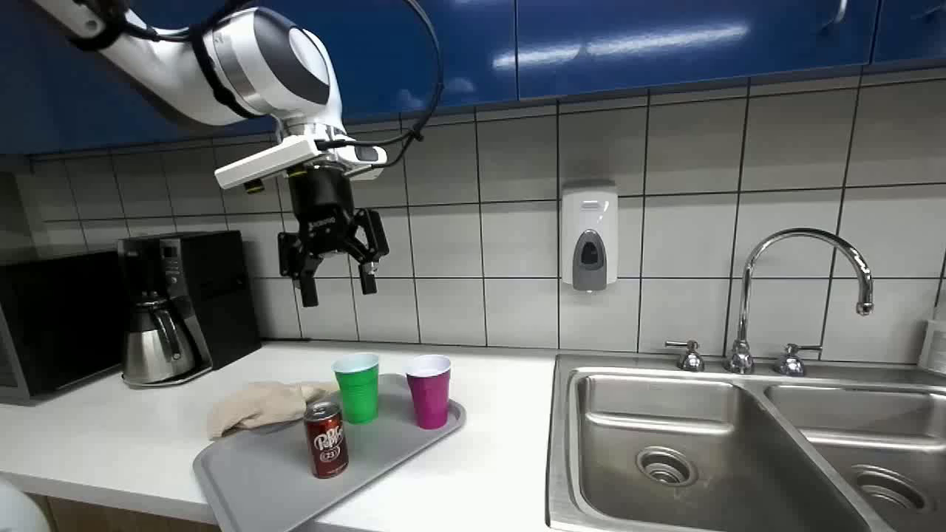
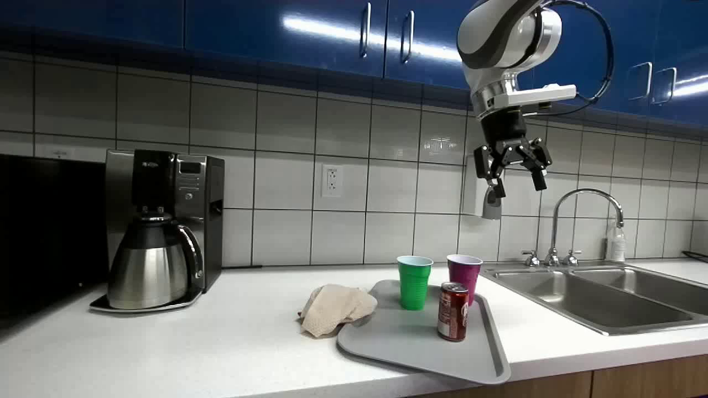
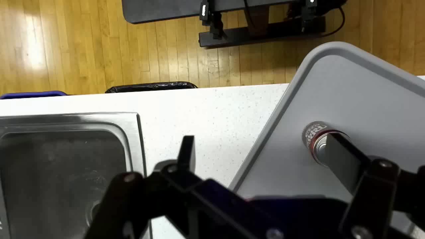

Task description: Take the cups off of the tray

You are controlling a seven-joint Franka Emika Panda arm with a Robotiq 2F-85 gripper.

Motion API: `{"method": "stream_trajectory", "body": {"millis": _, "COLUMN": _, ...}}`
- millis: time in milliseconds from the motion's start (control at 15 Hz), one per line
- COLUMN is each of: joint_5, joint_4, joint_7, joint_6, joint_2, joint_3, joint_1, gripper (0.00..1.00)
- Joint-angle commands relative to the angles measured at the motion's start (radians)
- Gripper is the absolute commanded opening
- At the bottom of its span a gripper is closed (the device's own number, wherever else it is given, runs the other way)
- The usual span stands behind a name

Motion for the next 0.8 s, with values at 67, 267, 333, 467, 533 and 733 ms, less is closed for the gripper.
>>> {"method": "stream_trajectory", "body": {"millis": 67, "joint_5": -0.003, "joint_4": 0.002, "joint_7": 0.003, "joint_6": -0.002, "joint_2": 0.002, "joint_3": -0.011, "joint_1": 0.013, "gripper": 1.00}}
{"method": "stream_trajectory", "body": {"millis": 267, "joint_5": -0.003, "joint_4": 0.002, "joint_7": 0.003, "joint_6": -0.002, "joint_2": 0.002, "joint_3": -0.011, "joint_1": 0.013, "gripper": 1.00}}
{"method": "stream_trajectory", "body": {"millis": 333, "joint_5": -0.004, "joint_4": 0.000, "joint_7": 0.010, "joint_6": 0.002, "joint_2": 0.000, "joint_3": -0.011, "joint_1": 0.011, "gripper": 1.00}}
{"method": "stream_trajectory", "body": {"millis": 467, "joint_5": -0.006, "joint_4": -0.013, "joint_7": 0.017, "joint_6": 0.032, "joint_2": -0.007, "joint_3": -0.014, "joint_1": 0.011, "gripper": 1.00}}
{"method": "stream_trajectory", "body": {"millis": 533, "joint_5": -0.003, "joint_4": -0.017, "joint_7": 0.020, "joint_6": 0.043, "joint_2": -0.007, "joint_3": -0.015, "joint_1": 0.010, "gripper": 1.00}}
{"method": "stream_trajectory", "body": {"millis": 733, "joint_5": 0.004, "joint_4": -0.043, "joint_7": 0.053, "joint_6": 0.083, "joint_2": -0.011, "joint_3": -0.017, "joint_1": 0.006, "gripper": 1.00}}
